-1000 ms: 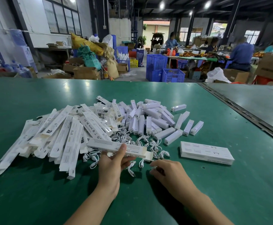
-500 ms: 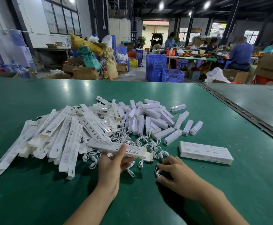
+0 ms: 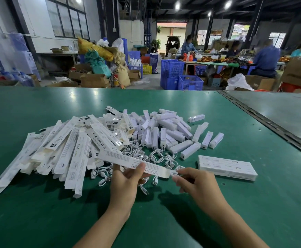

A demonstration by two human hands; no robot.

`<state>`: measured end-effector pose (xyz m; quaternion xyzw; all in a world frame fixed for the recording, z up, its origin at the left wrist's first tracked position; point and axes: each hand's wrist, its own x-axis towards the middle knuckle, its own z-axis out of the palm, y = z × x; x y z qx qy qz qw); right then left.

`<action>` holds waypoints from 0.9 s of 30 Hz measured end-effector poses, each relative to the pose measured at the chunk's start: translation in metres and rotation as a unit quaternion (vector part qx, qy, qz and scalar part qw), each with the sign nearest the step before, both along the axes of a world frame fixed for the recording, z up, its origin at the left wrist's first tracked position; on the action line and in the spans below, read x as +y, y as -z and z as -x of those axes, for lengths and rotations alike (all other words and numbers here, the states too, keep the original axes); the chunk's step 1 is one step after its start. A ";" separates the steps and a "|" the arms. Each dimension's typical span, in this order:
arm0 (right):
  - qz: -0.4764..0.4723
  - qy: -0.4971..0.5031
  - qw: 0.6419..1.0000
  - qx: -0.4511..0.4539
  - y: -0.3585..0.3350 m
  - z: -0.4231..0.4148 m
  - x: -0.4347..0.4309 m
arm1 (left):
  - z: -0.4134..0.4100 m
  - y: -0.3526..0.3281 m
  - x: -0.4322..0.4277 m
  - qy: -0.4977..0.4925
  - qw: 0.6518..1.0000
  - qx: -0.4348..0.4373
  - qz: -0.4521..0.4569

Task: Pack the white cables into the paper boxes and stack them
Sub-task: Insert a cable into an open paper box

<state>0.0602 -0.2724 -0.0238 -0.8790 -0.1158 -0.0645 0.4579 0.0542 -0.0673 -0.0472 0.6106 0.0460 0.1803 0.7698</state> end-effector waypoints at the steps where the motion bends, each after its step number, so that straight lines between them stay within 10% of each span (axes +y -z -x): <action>1: -0.015 -0.007 1.000 0.021 0.000 0.001 0.003 | 0.002 0.000 -0.001 0.005 1.000 -0.005 -0.015; 27: -0.360 -0.110 0.875 0.304 0.002 0.000 0.010 | 0.001 0.003 -0.003 0.031 0.999 0.012 -0.019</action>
